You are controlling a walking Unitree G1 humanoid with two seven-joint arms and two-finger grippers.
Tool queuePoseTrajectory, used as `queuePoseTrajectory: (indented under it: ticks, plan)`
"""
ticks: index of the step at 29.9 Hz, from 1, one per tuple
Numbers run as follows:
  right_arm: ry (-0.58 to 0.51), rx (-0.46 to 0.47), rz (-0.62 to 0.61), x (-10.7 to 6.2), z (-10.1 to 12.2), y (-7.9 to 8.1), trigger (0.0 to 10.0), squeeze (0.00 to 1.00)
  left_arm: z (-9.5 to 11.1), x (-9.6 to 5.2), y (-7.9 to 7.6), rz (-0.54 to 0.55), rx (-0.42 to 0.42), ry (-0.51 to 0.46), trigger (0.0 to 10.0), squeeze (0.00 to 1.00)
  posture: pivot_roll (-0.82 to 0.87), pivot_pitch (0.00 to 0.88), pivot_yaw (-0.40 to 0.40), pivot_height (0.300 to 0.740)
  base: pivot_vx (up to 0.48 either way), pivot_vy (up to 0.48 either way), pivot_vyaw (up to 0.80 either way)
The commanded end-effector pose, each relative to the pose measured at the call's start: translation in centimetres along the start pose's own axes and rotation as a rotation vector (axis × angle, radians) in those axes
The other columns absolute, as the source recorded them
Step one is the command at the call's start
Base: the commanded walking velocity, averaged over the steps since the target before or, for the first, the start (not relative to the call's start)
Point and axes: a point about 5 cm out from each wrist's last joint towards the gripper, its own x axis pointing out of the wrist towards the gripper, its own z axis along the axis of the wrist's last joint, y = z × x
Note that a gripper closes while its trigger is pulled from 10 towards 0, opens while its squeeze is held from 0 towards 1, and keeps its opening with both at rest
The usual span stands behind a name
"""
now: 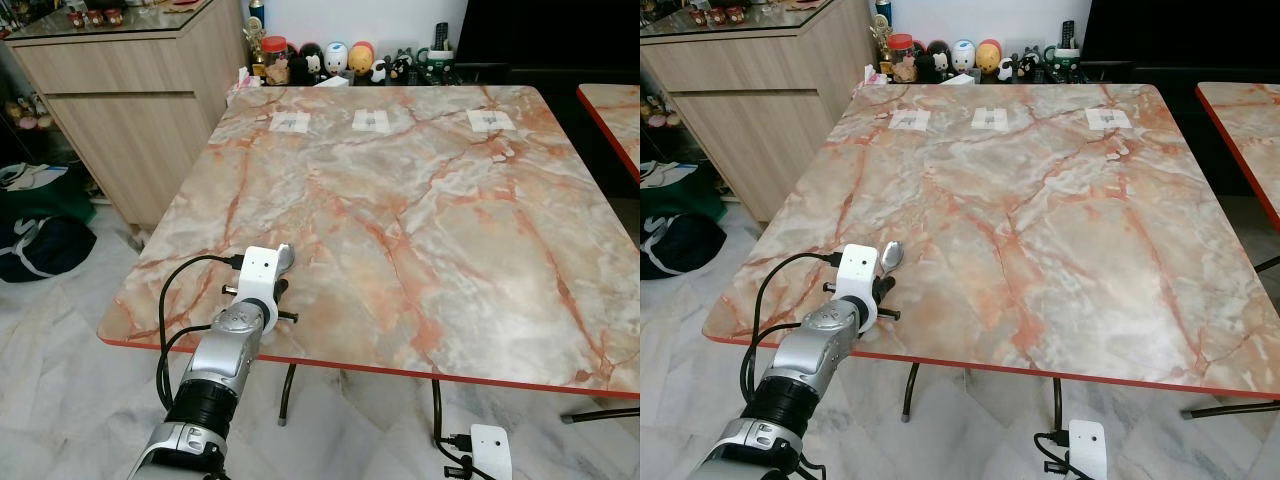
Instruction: Setting the table
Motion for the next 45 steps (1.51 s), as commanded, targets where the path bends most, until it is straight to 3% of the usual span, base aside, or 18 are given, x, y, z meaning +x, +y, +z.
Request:
queuePoseTrajectory:
  ticks: [1, 7, 13, 25, 26, 29, 32, 36, 39, 40, 45]
  plan:
    - [0.012, -0.01, 0.002, -0.1, -0.5, 0.0, 10.0, 0.0, -2.9, -0.2, 0.2, 0.005, -0.002, 0.12, 0.0, 0.0, -0.03, 0.063, 0.039, 0.732, 0.0, 0.0, 0.0]
    - [0.017, -0.014, 0.001, -0.1, -0.6, -0.1, 10.0, 0.0, -3.0, -0.3, 0.0, 0.003, 0.009, 0.102, 0.0, 0.0, -0.03, 0.063, 0.037, 0.732, 0.0, 0.0, 0.0]
    - [0.02, -0.016, 0.0, -0.1, -0.6, -0.2, 10.0, 0.0, -0.6, -1.1, -0.3, -0.02, -0.028, -0.079, 0.0, 0.0, -0.03, 0.063, 0.034, 0.732, 0.0, 0.0, 0.0]
    - [0.021, -0.02, 0.001, -0.1, -0.7, -0.4, 10.0, 0.0, 2.4, -3.8, 1.9, 0.067, -0.063, -0.343, 0.0, 0.0, -0.03, 0.056, 0.031, 0.732, 0.0, 0.0, 0.0]
    - [0.02, -0.017, 0.002, -0.1, -0.7, -0.4, 10.0, 0.0, 3.0, -4.7, 2.9, 0.102, -0.079, -0.404, 10.0, 0.0, -0.03, 0.053, 0.032, 0.732, 0.0, 0.0, 0.0]
    - [0.019, -0.017, 0.003, -0.1, -0.7, -0.4, 10.0, 0.0, 3.3, -5.3, 3.5, 0.121, -0.078, -0.434, 10.0, 0.0, -0.02, 0.053, 0.032, 0.732, 0.0, 0.0, 0.0]
    - [0.02, -0.015, 0.007, -0.1, -0.6, -0.4, 10.0, 0.0, 2.8, -6.5, 5.5, 0.193, -0.021, -0.465, 10.0, 0.0, -0.02, 0.049, 0.033, 0.732, 0.0, 0.0, 0.0]
    - [0.02, -0.008, 0.014, -0.1, -0.6, -0.3, 10.0, 0.0, 2.1, -7.1, 6.7, 0.244, -0.001, -0.472, 10.0, 0.0, -0.02, 0.048, 0.033, 0.732, 0.0, 0.0, 0.0]
    - [0.017, 0.001, 0.025, -0.1, -0.6, -0.4, 10.0, 0.0, 0.9, -8.6, 8.4, 0.321, -0.01, -0.487, 10.0, 0.0, -0.02, 0.047, 0.03, 0.732, 0.0, 0.0, 0.0]
    - [0.018, 0.001, 0.025, -0.1, -0.6, -0.5, 10.0, 0.0, 0.5, -9.5, 9.2, 0.348, 0.035, -0.496, 10.0, 0.0, -0.02, 0.044, 0.03, 0.732, 0.0, 0.0, 0.0]
    - [0.022, 0.001, 0.024, -0.1, -0.7, -0.7, 10.0, 0.0, 0.1, -10.7, 10.2, 0.369, 0.086, -0.507, 10.0, 0.0, -0.02, 0.037, 0.027, 0.732, 0.0, 0.0, 0.0]
